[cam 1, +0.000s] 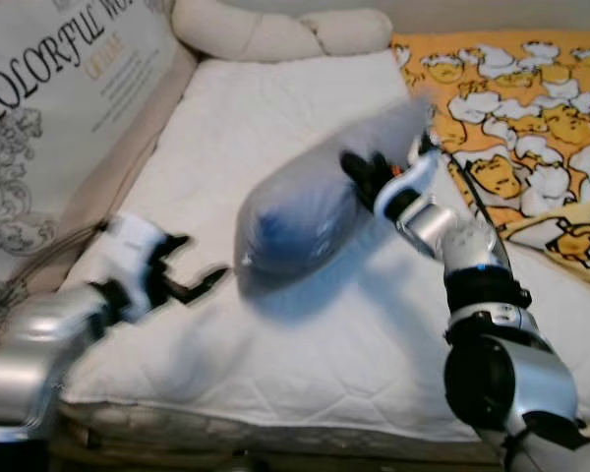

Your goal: Clean up the room

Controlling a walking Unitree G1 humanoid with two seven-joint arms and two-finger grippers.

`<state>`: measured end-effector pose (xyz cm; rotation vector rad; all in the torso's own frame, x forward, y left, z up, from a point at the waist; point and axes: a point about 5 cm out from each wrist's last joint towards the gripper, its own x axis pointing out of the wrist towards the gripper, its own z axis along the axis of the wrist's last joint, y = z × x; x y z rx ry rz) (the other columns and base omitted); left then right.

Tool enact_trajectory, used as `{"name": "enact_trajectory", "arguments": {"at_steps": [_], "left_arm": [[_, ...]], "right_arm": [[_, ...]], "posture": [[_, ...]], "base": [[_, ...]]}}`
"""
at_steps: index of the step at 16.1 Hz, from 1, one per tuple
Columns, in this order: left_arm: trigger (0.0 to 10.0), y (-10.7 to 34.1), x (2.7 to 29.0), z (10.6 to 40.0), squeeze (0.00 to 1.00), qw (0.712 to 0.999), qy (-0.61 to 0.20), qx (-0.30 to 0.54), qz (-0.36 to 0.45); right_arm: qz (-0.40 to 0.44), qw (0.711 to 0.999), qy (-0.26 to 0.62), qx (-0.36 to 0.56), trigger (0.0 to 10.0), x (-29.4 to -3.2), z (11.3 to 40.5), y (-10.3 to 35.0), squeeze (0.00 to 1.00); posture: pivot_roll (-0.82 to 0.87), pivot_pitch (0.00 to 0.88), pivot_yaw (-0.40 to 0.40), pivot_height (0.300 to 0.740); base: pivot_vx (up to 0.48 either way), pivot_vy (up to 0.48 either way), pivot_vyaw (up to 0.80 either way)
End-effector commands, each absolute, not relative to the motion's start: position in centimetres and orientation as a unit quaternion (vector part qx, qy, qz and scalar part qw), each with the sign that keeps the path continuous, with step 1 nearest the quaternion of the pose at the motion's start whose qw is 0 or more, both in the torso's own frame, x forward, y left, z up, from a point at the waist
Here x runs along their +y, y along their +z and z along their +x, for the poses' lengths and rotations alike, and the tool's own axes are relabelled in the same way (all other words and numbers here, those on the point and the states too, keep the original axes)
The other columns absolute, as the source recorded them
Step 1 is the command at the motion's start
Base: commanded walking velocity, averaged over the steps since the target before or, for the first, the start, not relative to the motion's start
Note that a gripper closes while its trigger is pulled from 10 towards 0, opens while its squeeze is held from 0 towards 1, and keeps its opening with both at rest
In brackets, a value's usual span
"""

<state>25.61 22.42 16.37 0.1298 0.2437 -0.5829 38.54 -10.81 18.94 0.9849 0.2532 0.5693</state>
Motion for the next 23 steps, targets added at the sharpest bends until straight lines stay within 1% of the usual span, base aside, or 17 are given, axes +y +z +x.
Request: {"name": "enact_trajectory", "arguments": {"at_steps": [1, 2, 4, 5, 6, 7, 9, 10, 13, 14, 15, 16, 17, 18, 20, 22, 23], "left_arm": [[10.0, 16.4, 23.6, 25.3, 0.00, 0.953, -0.267, 0.128, 0.060], [10.0, 16.7, 24.4, 24.9, 0.00, 0.954, -0.262, 0.129, 0.061], [10.0, 17.2, 25.2, 24.9, 0.00, 0.962, -0.242, 0.112, 0.051], [10.0, 17.8, 25.1, 25.1, 0.00, 0.969, -0.233, 0.082, -0.002], [10.0, 18.0, 25.1, 25.1, 0.00, 0.969, -0.233, 0.075, -0.016], [10.0, 17.7, 24.5, 25.4, 0.00, 0.968, -0.238, 0.075, -0.038], [10.0, 17.0, 23.4, 26.2, 0.00, 0.964, -0.248, 0.086, -0.045], [10.0, 16.7, 23.0, 26.5, 0.00, 0.963, -0.250, 0.091, -0.046], [10.0, 15.1, 21.1, 28.8, 0.00, 0.962, -0.244, 0.113, -0.053], [10.0, 13.9, 20.2, 30.9, 0.00, 0.967, -0.222, 0.122, -0.036], [10.0, 13.2, 19.7, 31.9, 0.99, 0.968, -0.215, 0.127, -0.035], [10.0, 13.2, 19.7, 31.9, 0.99, 0.968, -0.215, 0.127, -0.035], [10.0, 11.3, 18.5, 33.6, 1.00, 0.964, -0.212, 0.154, -0.047], [10.0, 10.4, 18.0, 34.1, 1.00, 0.962, -0.209, 0.168, -0.057], [10.0, 9.2, 17.1, 34.8, 1.00, 0.961, -0.189, 0.178, -0.093], [10.0, 8.1, 15.5, 35.0, 1.00, 0.956, -0.174, 0.190, -0.141], [10.0, 6.8, 13.6, 34.8, 1.00, 0.949, -0.175, 0.211, -0.155]], "right_arm": [[0.464, 0.824, 0.316, 0.075, 0.0, -10.3, 38.6, 22.3, 0.00], [0.461, 0.816, 0.340, 0.075, 0.0, -10.4, 37.9, 22.6, 0.00], [0.448, 0.817, 0.346, 0.112, 0.0, -10.9, 36.8, 20.9, 0.00], [0.450, 0.819, 0.313, 0.168, 0.0, -11.8, 35.8, 17.3, 0.00], [0.452, 0.817, 0.309, 0.179, 0.0, -12.0, 35.4, 16.5, 0.00], [0.471, 0.811, 0.247, 0.241, 0.0, -13.6, 34.0, 11.7, 0.00], [0.462, 0.815, 0.195, 0.290, 0.0, -15.0, 32.3, 7.9, 0.00], [0.455, 0.818, 0.184, 0.300, 0.0, -15.4, 31.8, 7.2, 0.00], [0.420, 0.840, 0.146, 0.310, 0.0, -17.2, 31.0, 5.6, 0.00], [0.357, 0.865, 0.138, 0.325, 0.0, -17.9, 30.9, 5.2, 0.00], [0.322, 0.875, 0.138, 0.333, 0.0, -18.2, 30.8, 4.9, 0.00], [0.322, 0.875, 0.138, 0.333, 0.0, -18.2, 30.8, 4.9, 0.00], [0.274, 0.889, 0.136, 0.342, 0.0, -18.6, 30.7, 4.5, 0.00], [0.258, 0.893, 0.135, 0.343, 0.0, -18.8, 30.6, 4.3, 0.00], [0.247, 0.895, 0.133, 0.345, 0.0, -19.0, 30.5, 4.1, 0.00], [0.246, 0.895, 0.134, 0.347, 0.0, -18.8, 30.2, 3.9, 0.00], [0.242, 0.895, 0.139, 0.348, 0.0, -18.4, 30.0, 3.8, 0.00]], "posture": [[-0.02, 0.000, 0.072, 0.740], [-0.01, 0.000, 0.071, 0.740], [-0.01, 0.000, 0.070, 0.740], [-0.02, 0.000, 0.075, 0.740], [-0.02, 0.000, 0.076, 0.740], [-0.03, 0.000, 0.084, 0.740], [-0.03, 0.000, 0.089, 0.740], [-0.04, 0.000, 0.093, 0.740], [-0.06, 0.000, 0.097, 0.740], [-0.07, 0.000, 0.094, 0.740], [-0.07, 0.000, 0.094, 0.740], [-0.07, 0.000, 0.094, 0.740], [-0.09, 0.000, 0.094, 0.740], [-0.11, 0.000, 0.098, 0.740], [-0.13, 0.000, 0.101, 0.740], [-0.15, 0.000, 0.103, 0.740], [-0.18, 0.000, 0.119, 0.740]], "base": [[0.000, 0.000, 0.00], [0.000, 0.000, 0.00], [0.000, 0.000, 0.00], [0.000, 0.000, 0.00], [0.000, 0.000, 0.00], [0.000, 0.000, 0.00], [0.000, 0.000, 0.00], [0.000, 0.000, 0.00], [0.000, 0.000, 0.00], [0.000, 0.000, 0.00], [0.000, 0.000, 0.00], [0.000, 0.000, 0.00], [0.000, 0.000, 0.00], [0.000, 0.000, 0.00], [0.000, 0.000, 0.00], [0.000, 0.000, 0.00], [0.000, 0.000, 0.00]]}}
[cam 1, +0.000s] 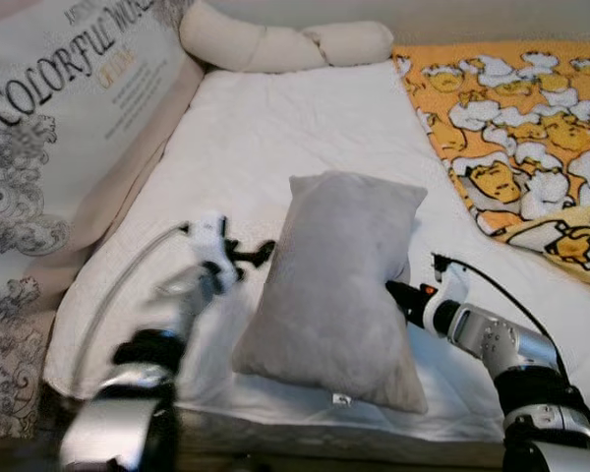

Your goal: Clean up the room

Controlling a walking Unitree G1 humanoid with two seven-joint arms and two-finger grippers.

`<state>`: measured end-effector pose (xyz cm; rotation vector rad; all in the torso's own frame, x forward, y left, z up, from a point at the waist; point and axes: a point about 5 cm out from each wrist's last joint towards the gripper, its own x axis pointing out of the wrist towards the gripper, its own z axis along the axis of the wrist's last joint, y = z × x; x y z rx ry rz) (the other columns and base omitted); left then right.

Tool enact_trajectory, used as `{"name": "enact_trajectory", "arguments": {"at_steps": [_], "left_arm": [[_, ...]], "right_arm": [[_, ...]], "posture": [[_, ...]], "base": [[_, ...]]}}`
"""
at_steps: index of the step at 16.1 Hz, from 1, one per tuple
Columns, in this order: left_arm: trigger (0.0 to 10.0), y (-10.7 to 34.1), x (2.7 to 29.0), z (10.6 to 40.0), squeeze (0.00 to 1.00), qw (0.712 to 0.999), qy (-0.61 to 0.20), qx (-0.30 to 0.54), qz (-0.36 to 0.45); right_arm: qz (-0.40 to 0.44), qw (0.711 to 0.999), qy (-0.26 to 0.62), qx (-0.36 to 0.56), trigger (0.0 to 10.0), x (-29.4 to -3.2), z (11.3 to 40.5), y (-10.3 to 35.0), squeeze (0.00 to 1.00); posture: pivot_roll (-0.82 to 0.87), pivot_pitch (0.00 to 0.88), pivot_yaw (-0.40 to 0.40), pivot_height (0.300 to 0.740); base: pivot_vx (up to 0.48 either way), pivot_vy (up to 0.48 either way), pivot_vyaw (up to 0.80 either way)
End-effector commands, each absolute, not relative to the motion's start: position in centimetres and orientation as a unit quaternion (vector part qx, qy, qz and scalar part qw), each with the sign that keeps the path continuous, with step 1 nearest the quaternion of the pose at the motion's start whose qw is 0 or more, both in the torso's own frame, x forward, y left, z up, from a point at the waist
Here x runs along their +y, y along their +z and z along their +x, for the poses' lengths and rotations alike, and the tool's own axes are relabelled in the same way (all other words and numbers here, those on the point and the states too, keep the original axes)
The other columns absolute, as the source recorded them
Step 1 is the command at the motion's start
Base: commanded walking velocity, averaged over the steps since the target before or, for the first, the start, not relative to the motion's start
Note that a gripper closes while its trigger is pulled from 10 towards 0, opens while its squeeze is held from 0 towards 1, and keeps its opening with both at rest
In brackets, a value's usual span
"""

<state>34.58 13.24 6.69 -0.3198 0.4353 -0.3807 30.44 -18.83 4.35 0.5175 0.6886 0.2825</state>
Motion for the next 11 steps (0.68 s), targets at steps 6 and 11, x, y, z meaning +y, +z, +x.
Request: {"name": "enact_trajectory", "arguments": {"at_steps": [6, 11], "left_arm": [[10.0, 3.4, 7.9, 32.0, 1.00, 0.895, -0.269, 0.268, -0.234], [0.0, 2.5, 6.3, 30.4, 0.00, 0.861, -0.346, 0.295, -0.227]], "right_arm": [[0.249, 0.896, 0.150, 0.335, 0.0, -17.8, 29.7, 3.9, 0.00], [0.251, 0.896, 0.153, 0.332, 0.0, -17.5, 29.7, 4.0, 0.00]], "posture": [[-0.21, 0.000, 0.142, 0.740], [-0.19, 0.000, 0.132, 0.740]], "base": [[0.000, 0.000, 0.00], [0.000, 0.000, 0.00]]}}
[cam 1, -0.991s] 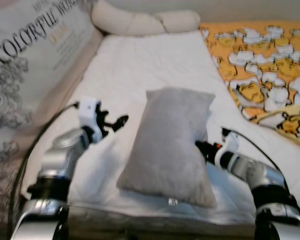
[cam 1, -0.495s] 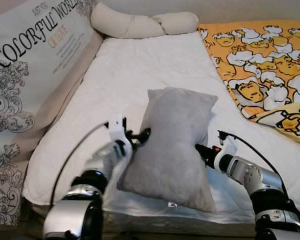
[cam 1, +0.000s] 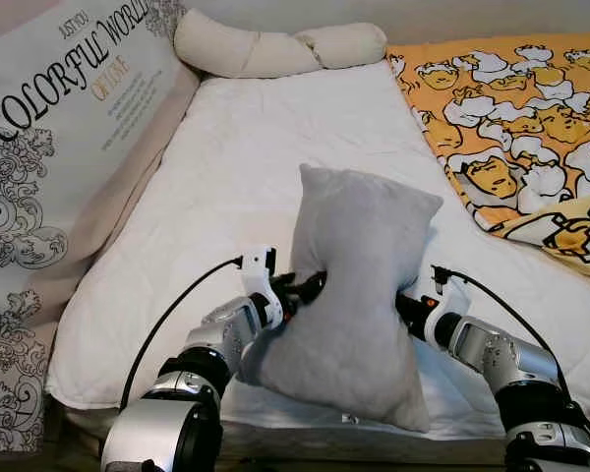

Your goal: Clean up the room

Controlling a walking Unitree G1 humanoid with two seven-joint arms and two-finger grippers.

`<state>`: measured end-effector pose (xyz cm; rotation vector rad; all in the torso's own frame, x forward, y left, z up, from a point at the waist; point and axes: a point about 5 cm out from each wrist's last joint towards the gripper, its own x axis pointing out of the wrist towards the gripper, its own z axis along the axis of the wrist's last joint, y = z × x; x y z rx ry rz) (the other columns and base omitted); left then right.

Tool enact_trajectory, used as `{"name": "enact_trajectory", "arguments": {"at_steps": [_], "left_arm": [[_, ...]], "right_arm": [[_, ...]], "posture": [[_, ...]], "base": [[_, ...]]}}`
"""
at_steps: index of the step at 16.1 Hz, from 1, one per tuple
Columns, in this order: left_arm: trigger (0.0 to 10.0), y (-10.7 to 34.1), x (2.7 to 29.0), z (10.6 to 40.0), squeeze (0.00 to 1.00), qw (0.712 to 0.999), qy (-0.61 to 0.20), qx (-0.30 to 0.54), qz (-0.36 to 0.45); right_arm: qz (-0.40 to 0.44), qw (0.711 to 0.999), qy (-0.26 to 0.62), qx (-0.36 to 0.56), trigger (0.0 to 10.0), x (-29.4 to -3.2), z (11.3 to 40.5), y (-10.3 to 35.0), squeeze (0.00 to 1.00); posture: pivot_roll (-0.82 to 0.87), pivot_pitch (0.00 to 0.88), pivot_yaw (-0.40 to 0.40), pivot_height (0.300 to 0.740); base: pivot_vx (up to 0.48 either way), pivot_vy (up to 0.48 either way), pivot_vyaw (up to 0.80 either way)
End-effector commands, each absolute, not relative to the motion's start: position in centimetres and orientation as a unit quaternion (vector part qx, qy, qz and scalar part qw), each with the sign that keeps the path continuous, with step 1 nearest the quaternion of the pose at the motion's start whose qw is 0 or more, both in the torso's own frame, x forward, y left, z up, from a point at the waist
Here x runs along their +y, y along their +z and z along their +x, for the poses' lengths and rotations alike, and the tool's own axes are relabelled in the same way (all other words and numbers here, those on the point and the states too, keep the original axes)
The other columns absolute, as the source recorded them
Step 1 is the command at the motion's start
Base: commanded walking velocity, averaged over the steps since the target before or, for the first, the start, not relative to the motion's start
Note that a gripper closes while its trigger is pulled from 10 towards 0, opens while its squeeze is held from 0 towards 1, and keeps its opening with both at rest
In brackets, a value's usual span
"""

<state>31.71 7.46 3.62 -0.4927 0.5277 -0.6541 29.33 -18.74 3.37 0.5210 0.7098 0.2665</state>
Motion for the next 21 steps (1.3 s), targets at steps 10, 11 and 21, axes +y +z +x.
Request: {"name": "enact_trajectory", "arguments": {"at_steps": [10, 11, 21], "left_arm": [[0.0, 2.6, 7.4, 30.9, 0.00, 0.870, -0.345, 0.294, -0.194], [0.0, 2.7, 7.4, 30.9, 0.00, 0.869, -0.346, 0.294, -0.195], [0.0, 5.6, 7.6, 32.5, 0.00, 0.884, -0.359, 0.219, -0.204]], "right_arm": [[0.251, 0.894, 0.178, 0.326, 0.0, -16.0, 30.4, 4.3, 0.00], [0.251, 0.894, 0.179, 0.326, 0.0, -15.9, 30.4, 4.3, 0.00], [0.266, 0.903, 0.215, 0.259, 0.0, -13.7, 31.4, 7.4, 0.00]], "posture": [[-0.16, 0.000, 0.130, 0.740], [-0.16, 0.000, 0.130, 0.740], [-0.15, 0.000, 0.156, 0.740]], "base": [[0.000, 0.000, 0.00], [0.000, 0.000, 0.00], [0.000, 0.000, 0.00]]}}
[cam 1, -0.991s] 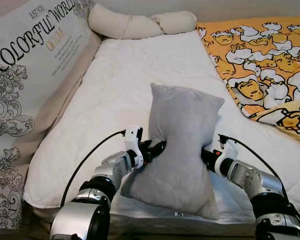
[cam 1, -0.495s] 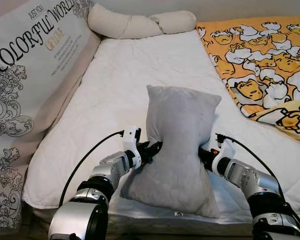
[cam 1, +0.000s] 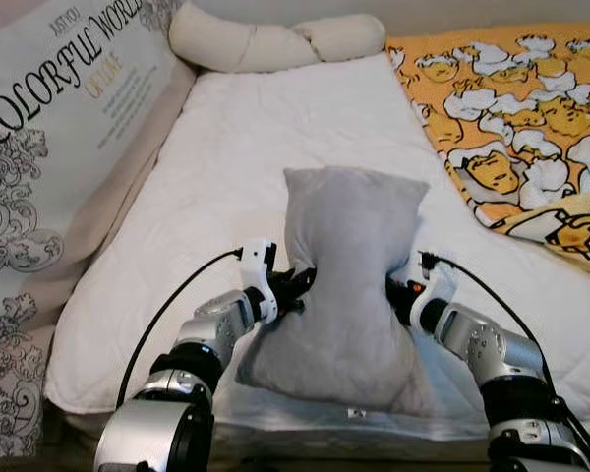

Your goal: Clean up the room

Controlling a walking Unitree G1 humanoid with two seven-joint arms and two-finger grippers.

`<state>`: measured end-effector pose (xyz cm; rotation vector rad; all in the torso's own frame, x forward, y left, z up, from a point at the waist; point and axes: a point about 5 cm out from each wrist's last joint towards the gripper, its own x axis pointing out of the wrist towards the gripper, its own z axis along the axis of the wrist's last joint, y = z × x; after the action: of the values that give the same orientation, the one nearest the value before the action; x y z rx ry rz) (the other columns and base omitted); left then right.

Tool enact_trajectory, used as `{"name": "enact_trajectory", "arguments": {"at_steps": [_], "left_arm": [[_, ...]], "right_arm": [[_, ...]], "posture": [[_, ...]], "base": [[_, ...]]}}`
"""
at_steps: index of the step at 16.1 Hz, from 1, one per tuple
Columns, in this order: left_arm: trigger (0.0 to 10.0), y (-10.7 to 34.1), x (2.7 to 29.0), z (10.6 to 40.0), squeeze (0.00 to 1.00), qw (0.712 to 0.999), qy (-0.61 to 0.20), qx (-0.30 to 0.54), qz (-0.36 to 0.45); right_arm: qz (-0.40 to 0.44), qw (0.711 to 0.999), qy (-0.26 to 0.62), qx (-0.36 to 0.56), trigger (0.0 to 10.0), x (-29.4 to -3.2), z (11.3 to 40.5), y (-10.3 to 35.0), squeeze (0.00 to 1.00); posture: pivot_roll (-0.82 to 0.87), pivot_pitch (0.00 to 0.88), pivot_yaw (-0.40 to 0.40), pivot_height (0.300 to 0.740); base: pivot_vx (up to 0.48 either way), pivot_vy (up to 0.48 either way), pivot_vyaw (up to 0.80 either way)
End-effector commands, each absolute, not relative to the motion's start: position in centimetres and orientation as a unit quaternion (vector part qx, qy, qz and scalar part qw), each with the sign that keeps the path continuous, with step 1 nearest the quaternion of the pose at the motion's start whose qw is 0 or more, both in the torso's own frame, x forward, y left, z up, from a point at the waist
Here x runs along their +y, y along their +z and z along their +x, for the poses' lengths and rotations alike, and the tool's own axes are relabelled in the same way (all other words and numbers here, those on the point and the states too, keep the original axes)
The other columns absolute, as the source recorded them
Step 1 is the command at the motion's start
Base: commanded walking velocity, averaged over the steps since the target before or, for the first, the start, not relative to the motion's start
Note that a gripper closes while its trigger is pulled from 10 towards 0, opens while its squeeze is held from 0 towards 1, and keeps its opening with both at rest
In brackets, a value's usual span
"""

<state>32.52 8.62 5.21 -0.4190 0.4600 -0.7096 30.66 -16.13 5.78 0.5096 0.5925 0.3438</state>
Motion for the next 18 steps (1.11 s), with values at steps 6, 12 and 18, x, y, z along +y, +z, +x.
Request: {"name": "enact_trajectory", "arguments": {"at_steps": [6, 12, 18], "left_arm": [[0.0, 12.8, 11.0, 32.9, 0.00, 0.922, -0.328, 0.088, -0.186], [0.0, 15.2, 12.6, 30.7, 0.00, 0.943, -0.265, 0.073, -0.186], [0.0, 15.7, 12.8, 30.2, 0.00, 0.945, -0.257, 0.090, -0.181]], "right_arm": [[0.270, 0.915, 0.244, 0.174, 0.0, -11.9, 31.6, 12.2, 0.00], [0.284, 0.908, 0.274, 0.143, 0.0, -10.5, 30.8, 15.6, 0.00], [0.276, 0.906, 0.280, 0.158, 0.0, -9.9, 30.7, 16.1, 0.00]], "posture": [[-0.12, 0.000, 0.153, 0.740], [-0.08, 0.000, 0.131, 0.740], [-0.06, 0.000, 0.116, 0.740]], "base": [[0.000, 0.000, 0.00], [0.000, 0.000, 0.00], [0.000, 0.000, 0.00]]}}
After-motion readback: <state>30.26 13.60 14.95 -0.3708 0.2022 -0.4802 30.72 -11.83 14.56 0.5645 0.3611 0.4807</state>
